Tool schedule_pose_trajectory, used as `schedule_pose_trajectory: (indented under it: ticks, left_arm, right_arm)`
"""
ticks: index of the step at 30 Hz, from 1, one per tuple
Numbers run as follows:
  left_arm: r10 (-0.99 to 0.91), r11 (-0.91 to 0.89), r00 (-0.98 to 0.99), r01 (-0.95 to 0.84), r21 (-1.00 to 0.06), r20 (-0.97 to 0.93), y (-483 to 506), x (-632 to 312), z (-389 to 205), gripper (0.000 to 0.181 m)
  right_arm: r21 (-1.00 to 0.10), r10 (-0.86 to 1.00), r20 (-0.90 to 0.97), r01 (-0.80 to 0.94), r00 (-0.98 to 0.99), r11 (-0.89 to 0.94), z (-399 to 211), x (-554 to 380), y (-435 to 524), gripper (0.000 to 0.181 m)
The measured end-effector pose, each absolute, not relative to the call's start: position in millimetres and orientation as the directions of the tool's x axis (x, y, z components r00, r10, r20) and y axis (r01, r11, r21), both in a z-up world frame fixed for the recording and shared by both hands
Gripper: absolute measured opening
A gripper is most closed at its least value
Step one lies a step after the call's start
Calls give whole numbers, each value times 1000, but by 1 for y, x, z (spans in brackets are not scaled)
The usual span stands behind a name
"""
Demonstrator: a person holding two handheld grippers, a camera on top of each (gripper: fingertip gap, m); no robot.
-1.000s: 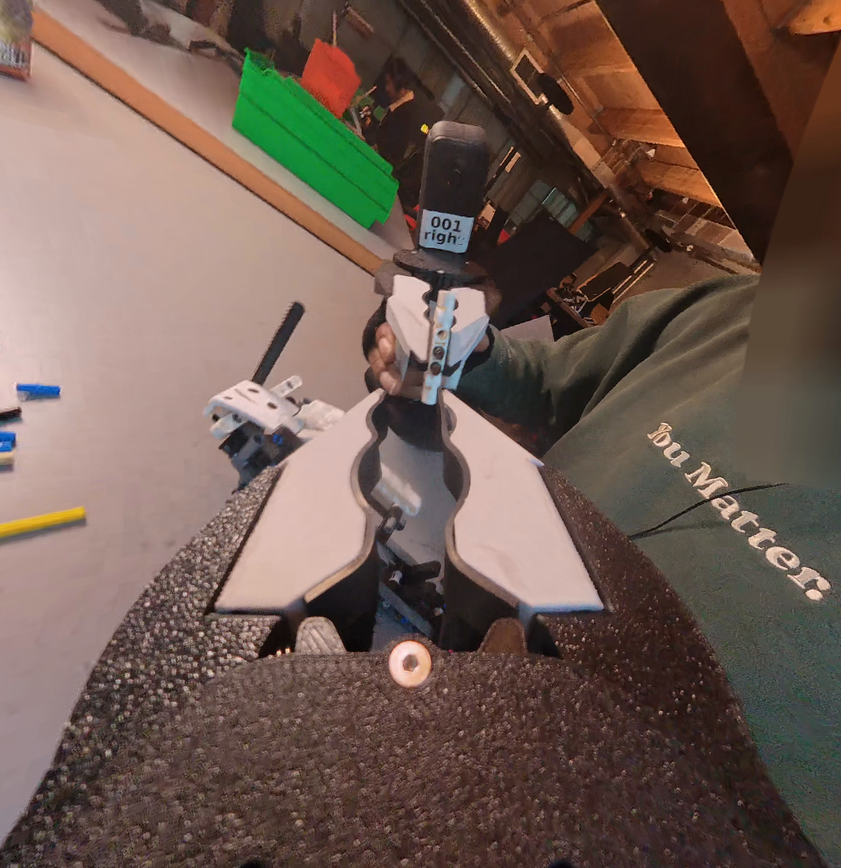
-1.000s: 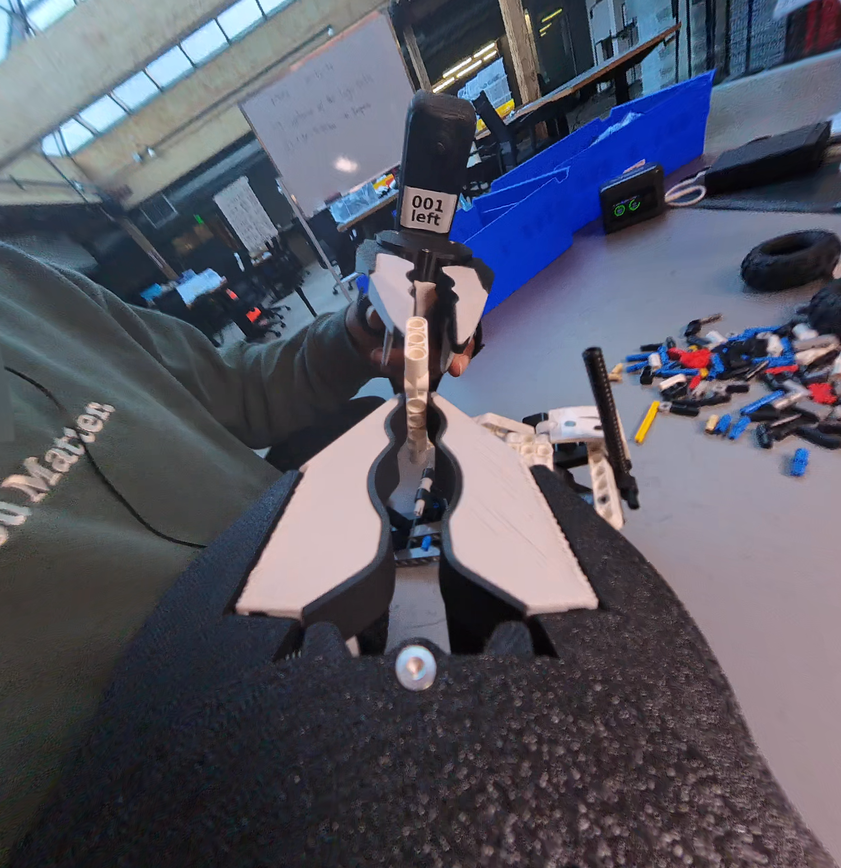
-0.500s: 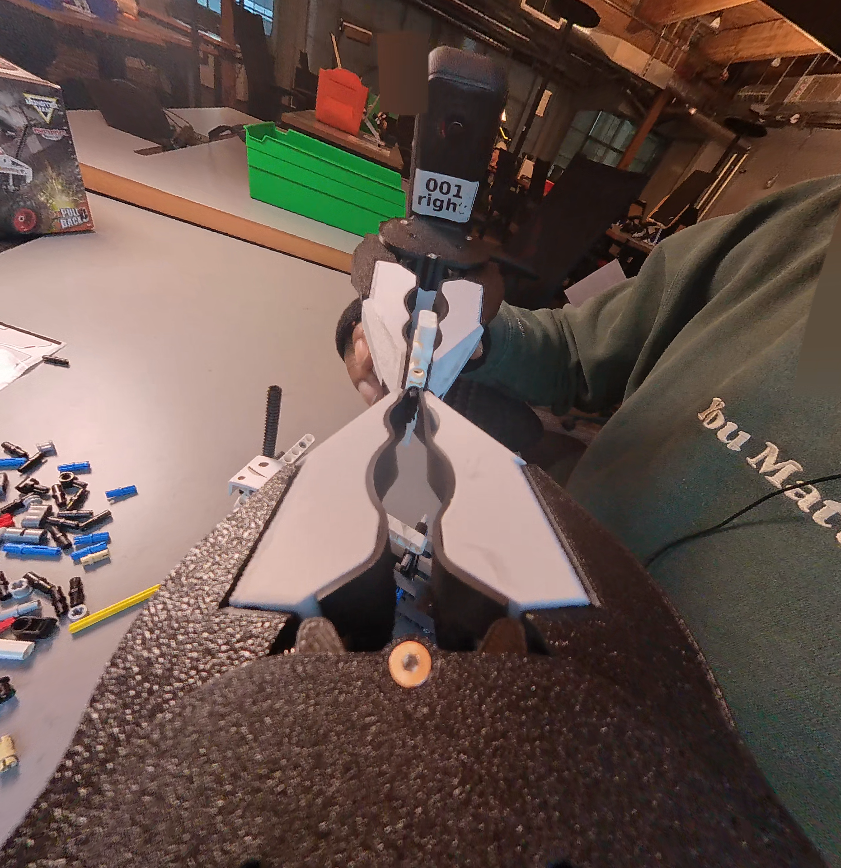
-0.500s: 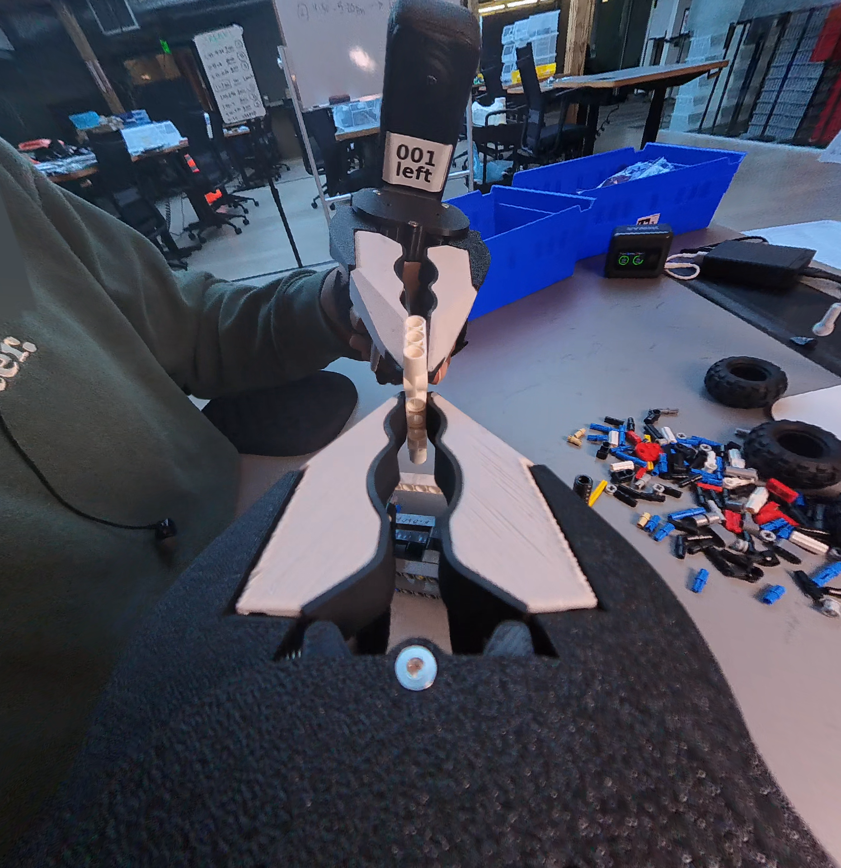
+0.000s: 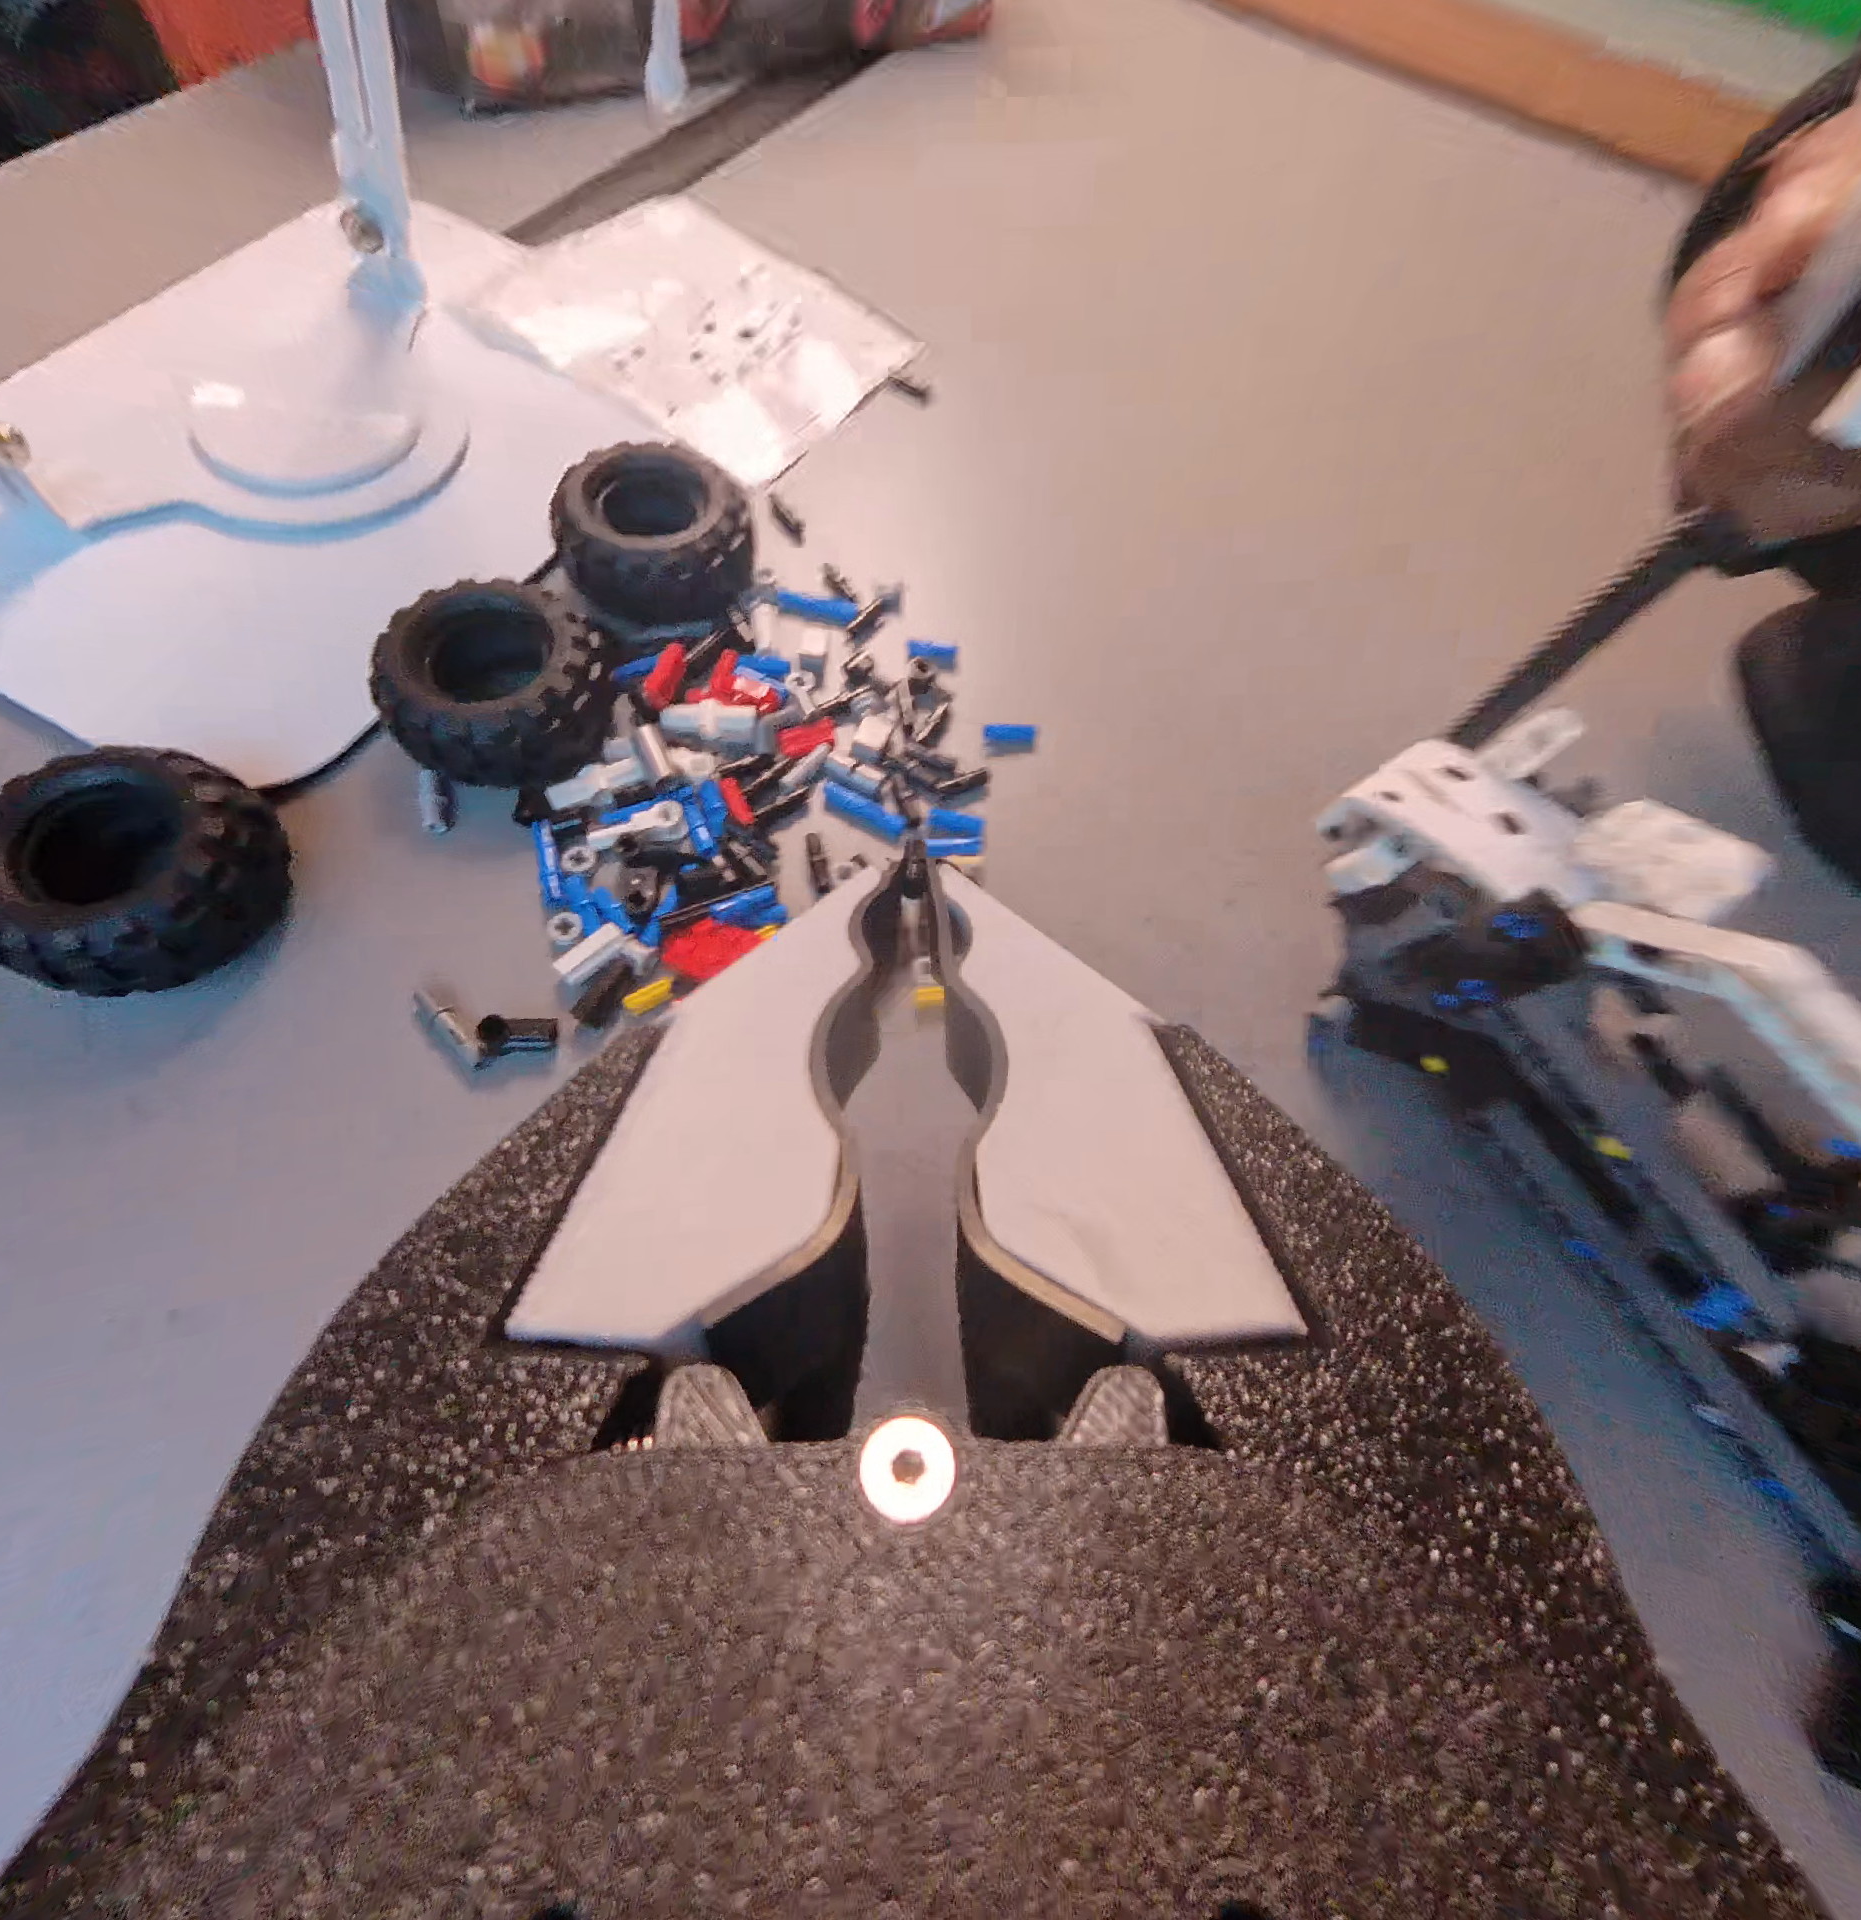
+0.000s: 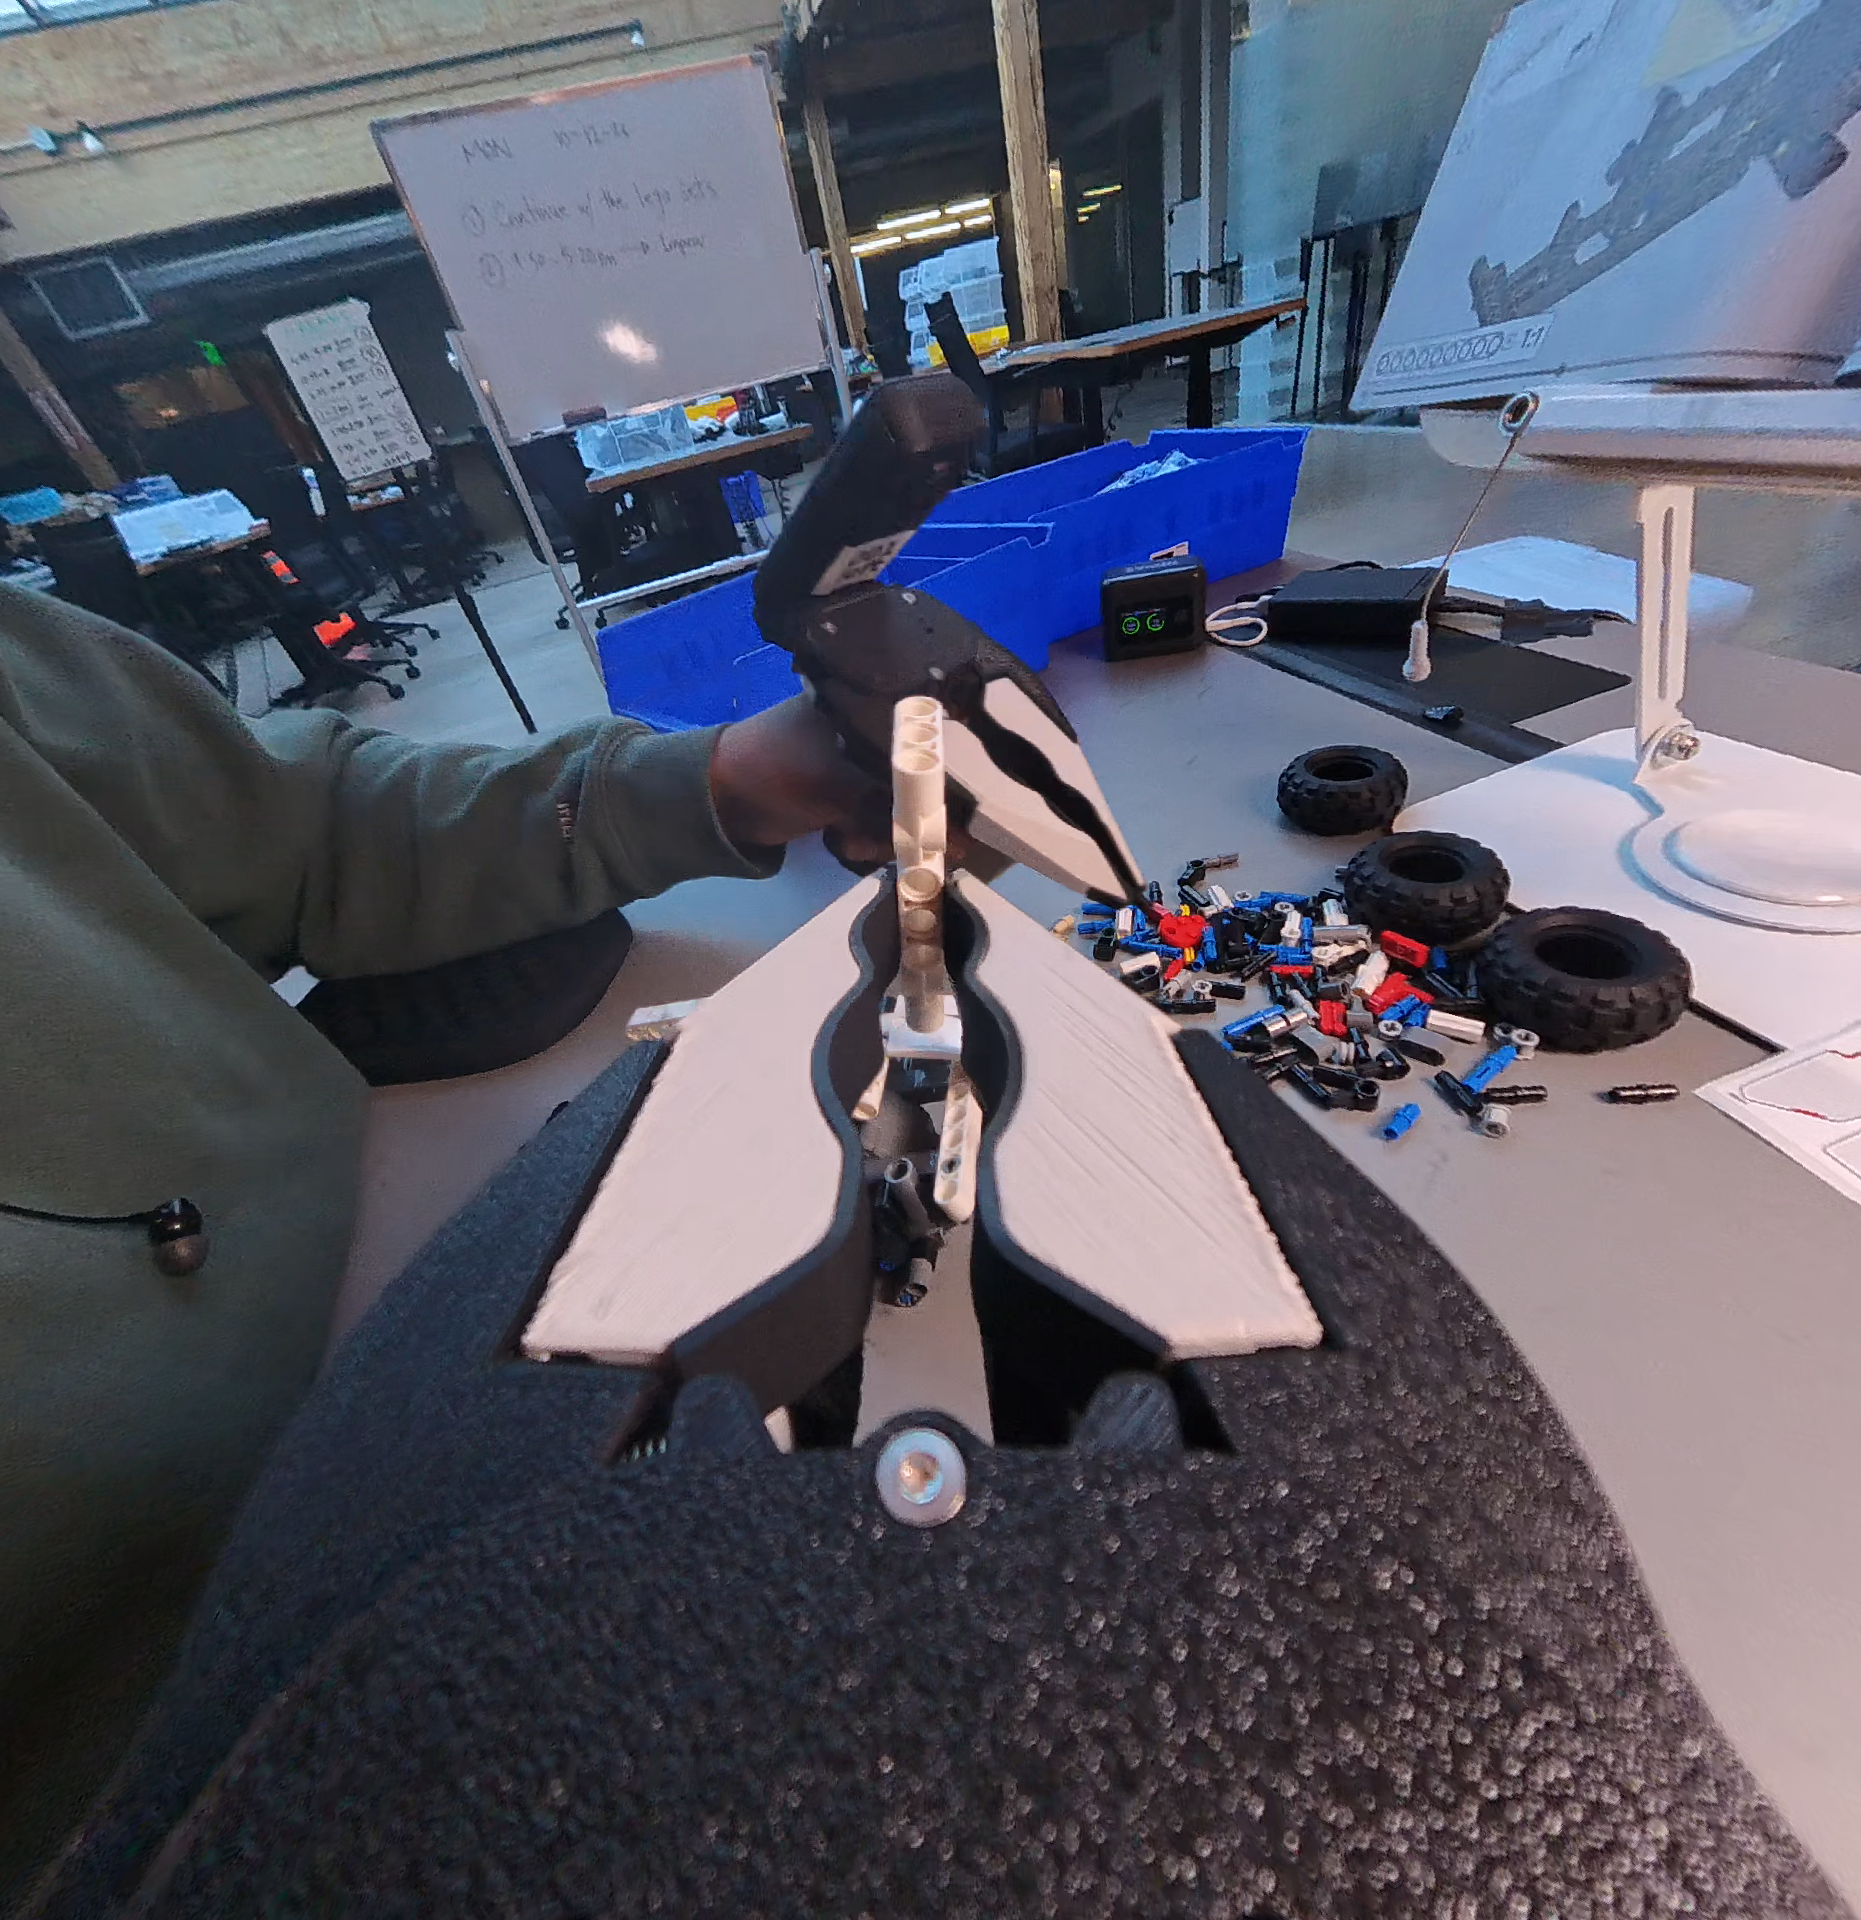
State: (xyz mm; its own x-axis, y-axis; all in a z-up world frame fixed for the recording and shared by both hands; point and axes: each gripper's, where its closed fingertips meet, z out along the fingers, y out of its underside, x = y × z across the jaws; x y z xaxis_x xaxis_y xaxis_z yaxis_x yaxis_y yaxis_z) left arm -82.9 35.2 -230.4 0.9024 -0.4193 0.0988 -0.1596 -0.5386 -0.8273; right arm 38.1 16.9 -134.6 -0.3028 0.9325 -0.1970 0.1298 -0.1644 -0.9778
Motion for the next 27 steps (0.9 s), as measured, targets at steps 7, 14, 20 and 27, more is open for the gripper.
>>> schedule_pose_trajectory:
  ticks: [7, 14, 20, 27]
  left_arm:
    - [-398, -526, 912, -137, -839, 101, 60, -82, -237, 24]
    - [-712, -352, 625, 75, -933, 319, 16, -4, -151, 29]
    - [-822, -334, 478, 36, -942, 310, -14, 38, -136, 15]
    - [-841, -328, 462, -19, -945, 282, -20, 41, -137, 4]
  right_arm:
    - [-965, 906, -260, 67, -333, -252, -134, 42, 14, 7]
    - [-964, 885, -263, 66, -385, -258, -136, 37, 1, 7]
    - [-971, 876, -235, 71, -422, -226, -136, 34, -15, 6]
    - [-974, 872, -223, 68, -435, -215, -136, 34, -19, 7]
